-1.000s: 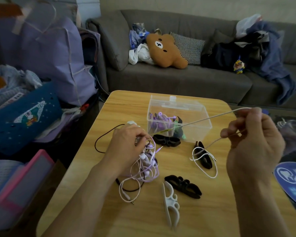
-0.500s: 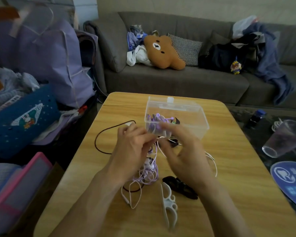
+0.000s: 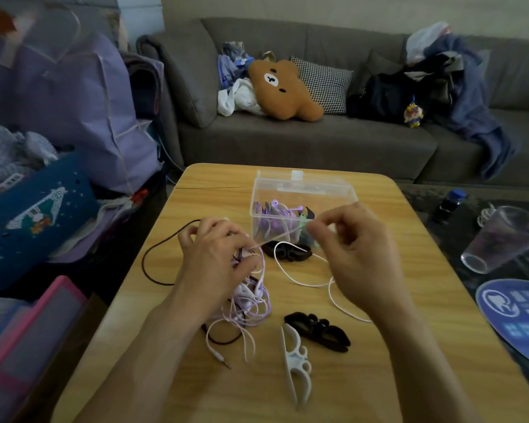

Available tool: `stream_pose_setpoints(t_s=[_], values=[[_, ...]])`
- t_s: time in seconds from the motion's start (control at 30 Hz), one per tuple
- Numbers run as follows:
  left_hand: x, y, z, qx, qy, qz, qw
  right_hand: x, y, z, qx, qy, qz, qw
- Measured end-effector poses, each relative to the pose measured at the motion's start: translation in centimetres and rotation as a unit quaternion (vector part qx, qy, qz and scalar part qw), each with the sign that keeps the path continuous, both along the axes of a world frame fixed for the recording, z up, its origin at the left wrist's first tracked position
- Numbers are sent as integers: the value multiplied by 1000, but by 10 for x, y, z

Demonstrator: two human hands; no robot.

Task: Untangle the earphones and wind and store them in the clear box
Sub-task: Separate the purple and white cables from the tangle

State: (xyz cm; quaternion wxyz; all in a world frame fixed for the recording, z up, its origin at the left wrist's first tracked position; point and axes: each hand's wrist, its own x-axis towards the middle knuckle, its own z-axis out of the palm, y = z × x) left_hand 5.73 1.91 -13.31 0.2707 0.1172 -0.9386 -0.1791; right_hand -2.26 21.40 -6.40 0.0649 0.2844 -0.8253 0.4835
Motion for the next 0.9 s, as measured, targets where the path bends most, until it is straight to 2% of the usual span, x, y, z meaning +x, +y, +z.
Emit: stream_pose_setpoints(t_s=[0.1,0.27,0.4,0.47,0.53,0.6,0.7,0.9], values=[[3,-7,5,14,5,24,1000,-4,10,9,-48,14,-26,998],[3,-1,11,47,3,0,999,-6,9,2,-107,33,-70,991],[3,1,6,100,-7,-41,994,-10,4,-14,-59,-51,-102,992],[4,2,7,113,-14,-55,992,-4,0,-18,-42,-26,-102,994],[5,5,11,125,-11,-62,990,4,-6,-16,-51,69,-60,995],[6,10,14,133,-7,-72,988,10,-11,-17,-25,98,26,995],[6,14,16,137,-5,-102,985,16,-21,-27,42,25,135,990],[7,13,19,150,-20,-109,983,14,-28,-38,43,-41,108,992]])
